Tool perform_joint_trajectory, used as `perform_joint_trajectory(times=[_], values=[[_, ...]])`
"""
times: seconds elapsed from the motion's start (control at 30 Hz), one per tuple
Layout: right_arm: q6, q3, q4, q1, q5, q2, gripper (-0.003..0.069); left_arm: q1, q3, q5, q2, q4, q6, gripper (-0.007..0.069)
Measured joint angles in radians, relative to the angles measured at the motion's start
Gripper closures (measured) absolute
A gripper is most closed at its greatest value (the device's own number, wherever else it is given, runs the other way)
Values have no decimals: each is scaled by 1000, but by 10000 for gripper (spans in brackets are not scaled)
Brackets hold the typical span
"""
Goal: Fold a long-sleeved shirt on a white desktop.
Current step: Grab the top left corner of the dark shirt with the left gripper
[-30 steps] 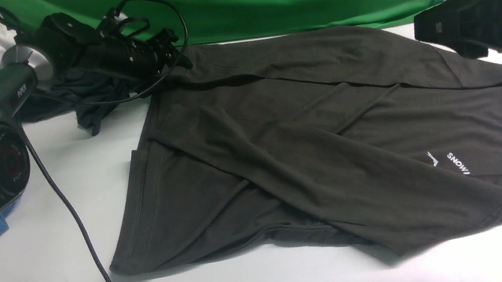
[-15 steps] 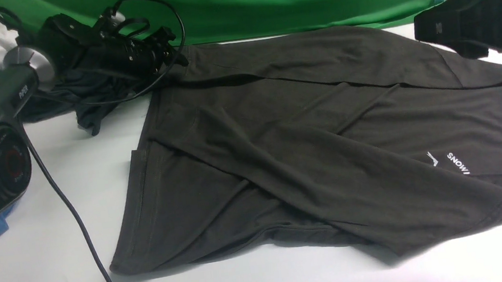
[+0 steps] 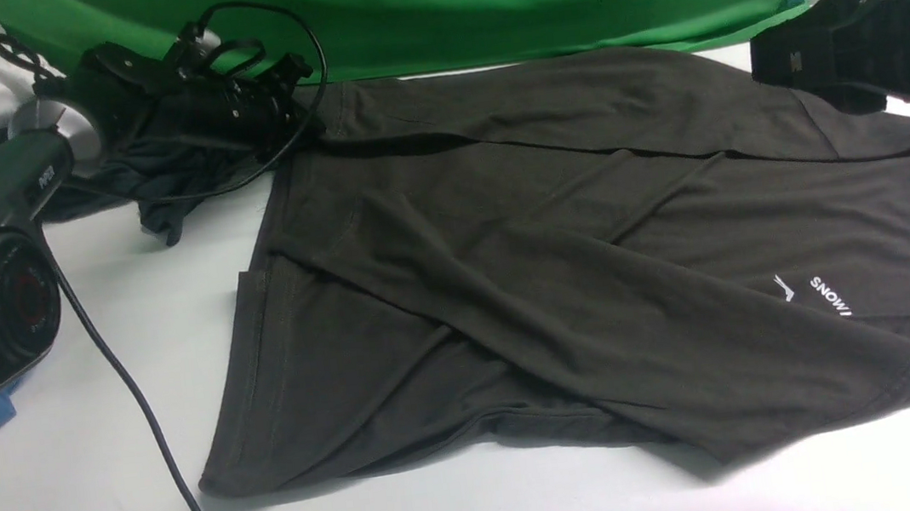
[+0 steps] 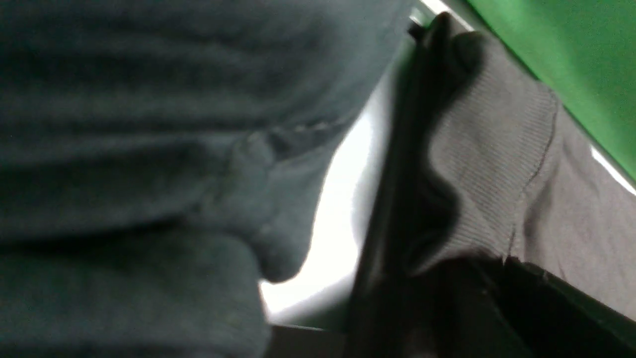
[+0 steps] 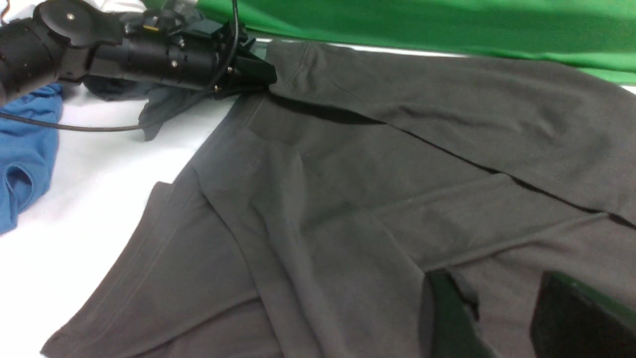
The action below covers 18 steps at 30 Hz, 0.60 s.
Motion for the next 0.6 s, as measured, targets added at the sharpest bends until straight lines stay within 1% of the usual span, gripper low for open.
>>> perform_joint_trajectory(times=[0.07,0.13,0.37,0.5,0.53,0.6], values=[[0,0,0,0,12,0,417,0,0,0,0,-1,11,567],[0,0,0,0,19,0,417,0,0,0,0,-1,16,578],[-2,0,0,0,35,0,417,0,0,12,-17,-4,24,583],[-2,0,0,0,36,0,417,0,1,44,-83,52,30,583],[-2,0,0,0,36,0,417,0,1,55,-103,78,24,583],[-2,0,0,0,37,0,417,0,1,124,-181,168,-11,583]])
